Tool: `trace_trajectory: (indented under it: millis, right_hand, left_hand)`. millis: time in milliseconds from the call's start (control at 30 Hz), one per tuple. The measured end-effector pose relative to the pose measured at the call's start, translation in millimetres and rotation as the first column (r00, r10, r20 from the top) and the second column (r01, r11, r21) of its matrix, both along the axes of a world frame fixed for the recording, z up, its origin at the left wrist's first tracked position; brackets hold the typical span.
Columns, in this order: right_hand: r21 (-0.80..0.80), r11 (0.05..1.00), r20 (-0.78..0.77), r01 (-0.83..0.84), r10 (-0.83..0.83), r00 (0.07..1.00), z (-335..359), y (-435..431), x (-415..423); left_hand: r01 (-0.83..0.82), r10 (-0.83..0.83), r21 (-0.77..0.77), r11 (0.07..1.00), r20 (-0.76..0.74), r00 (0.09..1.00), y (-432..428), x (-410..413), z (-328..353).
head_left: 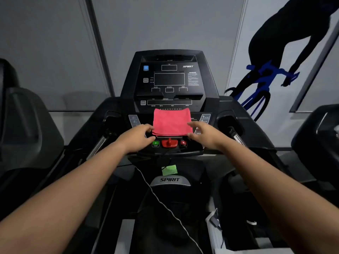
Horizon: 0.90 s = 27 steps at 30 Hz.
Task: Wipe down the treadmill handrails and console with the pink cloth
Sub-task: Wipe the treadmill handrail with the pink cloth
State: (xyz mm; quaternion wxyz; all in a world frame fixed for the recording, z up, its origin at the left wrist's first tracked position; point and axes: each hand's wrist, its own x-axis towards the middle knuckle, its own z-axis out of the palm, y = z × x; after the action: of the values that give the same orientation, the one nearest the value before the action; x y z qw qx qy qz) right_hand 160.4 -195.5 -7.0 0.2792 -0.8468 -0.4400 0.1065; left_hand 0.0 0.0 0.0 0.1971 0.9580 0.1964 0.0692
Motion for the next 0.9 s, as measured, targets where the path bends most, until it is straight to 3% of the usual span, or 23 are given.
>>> trace_trajectory:
  millis: [100, 333, 567, 900]
  right_hand:
    - [0.058, 0.998, -0.046, -0.002, 0.005, 0.999, 2, -6, 0]
    - [0.027, 0.999, -0.043, -0.045, 0.046, 0.998, -2, -13, 2]
    - [-0.003, 0.997, -0.025, -0.071, 0.071, 0.997, -7, 0, 12]
    - [-0.002, 1.000, 0.020, 0.026, -0.026, 0.999, 11, 58, 54]
  left_hand:
    - [-0.043, 0.043, 0.038, 0.998, 0.016, 0.999, -6, 4, 3]
    - [-0.113, 0.108, 0.074, 0.991, 0.068, 0.992, -21, 6, 11]
    - [-0.099, 0.098, 0.011, 0.995, 0.073, 0.993, -6, 21, 5]
    - [-0.025, 0.027, -0.016, 1.000, 0.121, 0.992, 59, 88, 6]
